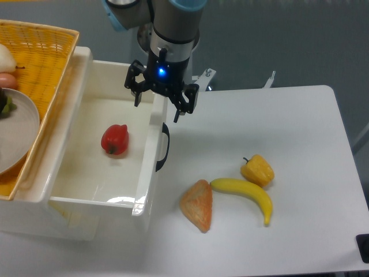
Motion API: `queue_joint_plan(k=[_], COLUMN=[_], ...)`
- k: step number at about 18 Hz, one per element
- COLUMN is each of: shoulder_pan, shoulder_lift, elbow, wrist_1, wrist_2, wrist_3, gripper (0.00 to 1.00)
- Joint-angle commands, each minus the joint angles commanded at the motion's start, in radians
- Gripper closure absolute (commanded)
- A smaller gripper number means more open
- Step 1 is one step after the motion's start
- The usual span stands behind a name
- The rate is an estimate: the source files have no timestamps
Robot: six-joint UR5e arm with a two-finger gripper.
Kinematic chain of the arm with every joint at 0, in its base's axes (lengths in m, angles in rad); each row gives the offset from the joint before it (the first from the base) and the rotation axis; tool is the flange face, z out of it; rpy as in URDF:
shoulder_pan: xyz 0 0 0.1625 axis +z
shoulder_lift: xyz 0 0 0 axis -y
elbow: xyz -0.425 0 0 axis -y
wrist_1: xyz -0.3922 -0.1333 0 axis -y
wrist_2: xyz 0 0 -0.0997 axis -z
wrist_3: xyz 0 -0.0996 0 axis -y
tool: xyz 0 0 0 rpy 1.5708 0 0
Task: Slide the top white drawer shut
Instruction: 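Raise the gripper out of the open white drawer and move it away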
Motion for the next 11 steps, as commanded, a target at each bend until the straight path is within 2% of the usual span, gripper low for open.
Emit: queue_joint_plan(k=[7,11], shoulder_pan=[0.041,0.045], shoulder_lift=[-0.015,-0.049], elbow=[-0.006,-0.008], wrist_1=[0.002,0.002], wrist_2=[0.006,0.106], wrist_3=[0.046,0.060], gripper=[0.00,0.00])
